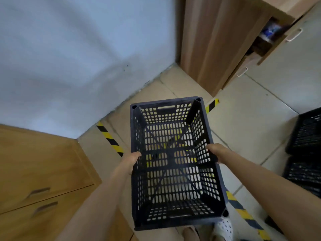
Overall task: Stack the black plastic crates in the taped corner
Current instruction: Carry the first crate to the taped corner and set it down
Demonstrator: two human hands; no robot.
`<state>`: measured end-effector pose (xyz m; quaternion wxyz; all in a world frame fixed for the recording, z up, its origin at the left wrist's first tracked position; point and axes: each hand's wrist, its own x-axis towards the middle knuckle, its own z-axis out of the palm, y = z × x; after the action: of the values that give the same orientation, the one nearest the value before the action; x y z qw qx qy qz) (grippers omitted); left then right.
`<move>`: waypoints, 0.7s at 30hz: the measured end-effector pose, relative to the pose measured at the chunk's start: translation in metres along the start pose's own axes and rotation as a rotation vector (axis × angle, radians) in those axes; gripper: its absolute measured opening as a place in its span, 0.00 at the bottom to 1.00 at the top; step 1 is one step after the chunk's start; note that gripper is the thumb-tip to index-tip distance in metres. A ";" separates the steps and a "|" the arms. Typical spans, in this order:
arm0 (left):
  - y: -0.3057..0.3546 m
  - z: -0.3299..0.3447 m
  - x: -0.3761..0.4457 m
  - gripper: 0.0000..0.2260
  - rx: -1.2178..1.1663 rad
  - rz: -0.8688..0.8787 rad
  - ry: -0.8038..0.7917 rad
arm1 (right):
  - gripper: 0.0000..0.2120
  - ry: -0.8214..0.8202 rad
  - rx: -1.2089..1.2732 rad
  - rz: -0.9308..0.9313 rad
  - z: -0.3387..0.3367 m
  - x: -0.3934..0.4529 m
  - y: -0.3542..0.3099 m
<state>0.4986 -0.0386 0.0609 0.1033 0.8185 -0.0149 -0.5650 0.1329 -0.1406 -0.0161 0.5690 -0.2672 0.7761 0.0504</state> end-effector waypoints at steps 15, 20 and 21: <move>0.072 -0.003 0.030 0.20 -0.247 0.011 0.194 | 0.42 -0.108 -0.299 -0.103 0.051 0.140 -0.160; 0.092 0.026 0.075 0.26 -0.358 -0.026 0.172 | 0.53 -0.118 -0.325 -0.140 0.038 0.199 -0.194; 0.095 0.033 0.084 0.26 -0.356 -0.034 0.173 | 0.64 -0.109 -0.294 -0.138 0.041 0.253 -0.188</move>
<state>0.5070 -0.1489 -0.0099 0.2377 0.8328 0.1080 -0.4881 0.2044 -0.3757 -0.2181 0.5671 -0.3973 0.7080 0.1387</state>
